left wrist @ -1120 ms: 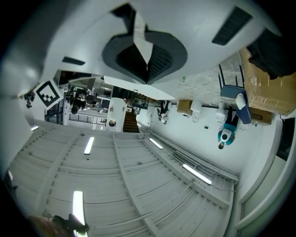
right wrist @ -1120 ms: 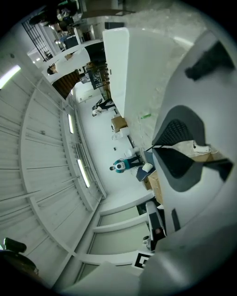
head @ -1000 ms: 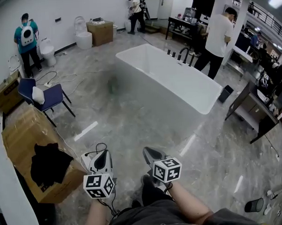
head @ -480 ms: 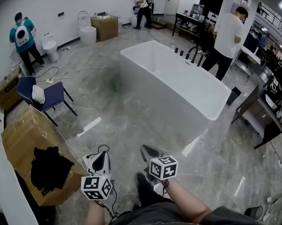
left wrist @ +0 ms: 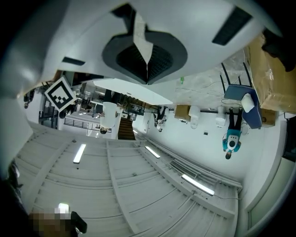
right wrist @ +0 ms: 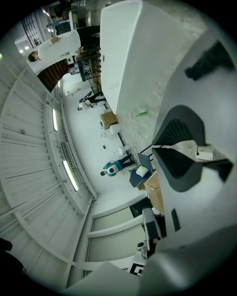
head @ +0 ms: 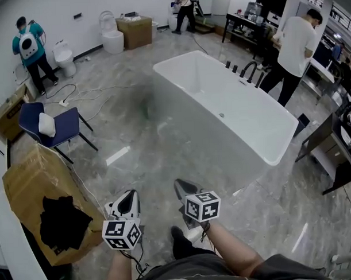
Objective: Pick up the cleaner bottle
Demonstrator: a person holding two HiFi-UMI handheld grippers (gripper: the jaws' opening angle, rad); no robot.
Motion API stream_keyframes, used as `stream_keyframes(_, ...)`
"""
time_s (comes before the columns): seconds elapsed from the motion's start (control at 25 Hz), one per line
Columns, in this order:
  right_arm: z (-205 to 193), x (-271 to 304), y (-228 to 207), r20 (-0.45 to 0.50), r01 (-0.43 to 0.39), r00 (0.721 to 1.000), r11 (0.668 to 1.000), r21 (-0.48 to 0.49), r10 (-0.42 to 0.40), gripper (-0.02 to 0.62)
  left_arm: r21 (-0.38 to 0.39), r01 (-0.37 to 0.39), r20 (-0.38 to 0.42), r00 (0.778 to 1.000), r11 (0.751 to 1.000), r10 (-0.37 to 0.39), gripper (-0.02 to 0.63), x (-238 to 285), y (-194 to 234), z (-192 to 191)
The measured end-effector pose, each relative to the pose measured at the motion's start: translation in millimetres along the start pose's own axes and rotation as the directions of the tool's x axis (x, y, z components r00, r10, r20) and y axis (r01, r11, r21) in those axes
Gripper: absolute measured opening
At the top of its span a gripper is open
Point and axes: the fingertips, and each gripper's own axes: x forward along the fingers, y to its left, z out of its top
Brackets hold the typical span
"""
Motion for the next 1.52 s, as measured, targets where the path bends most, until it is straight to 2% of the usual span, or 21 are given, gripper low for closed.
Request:
stream_keyframes(0.32, 38, 39, -55, -0.003, 0.000, 1.000, 1.000, 0.005, 0.000, 0.032, 0.003, -0.031, -0.019, 0.999, 1.000, 0.031, 0.015, 66, 1, 17)
stream_keyframes(0.6, 58, 59, -74, 0.007, -0.011, 1.000, 1.000, 0.015, 0.011, 0.032, 0.033, -0.056, -0.009, 0.998, 0.998, 0.056, 0.015, 85, 16, 35)
stream_keyframes(0.84, 66, 98, -82, 0.005, 0.015, 1.000, 1.000, 0.027, -0.015, 0.032, 0.022, -0.044, -0.006, 0.999, 0.999, 0.044, 0.015, 122, 52, 39)
stream_keyframes(1.04, 85, 148, -92, -0.015, 0.063, 0.998, 0.998, 0.022, -0.063, 0.032, -0.023, -0.012, -0.010, 1.000, 1.000, 0.012, 0.015, 167, 94, 54)
stream_keyframes(1.16, 100, 185, -95, -0.029, 0.090, 0.996, 0.996, 0.007, -0.090, 0.032, -0.027, 0.000, -0.025, 1.000, 1.000, -0.001, 0.015, 194, 127, 63)
stream_keyframes(1.28, 119, 223, -93, -0.027, 0.104, 0.994, 0.994, 0.033, -0.103, 0.032, -0.033, 0.012, -0.033, 0.999, 0.999, -0.013, 0.015, 218, 159, 76)
stream_keyframes(1.52, 162, 286, -78, -0.007, 0.119, 0.993, 0.993, 0.021, -0.119, 0.032, -0.046, 0.008, -0.012, 1.000, 0.999, -0.008, 0.015, 254, 218, 110)
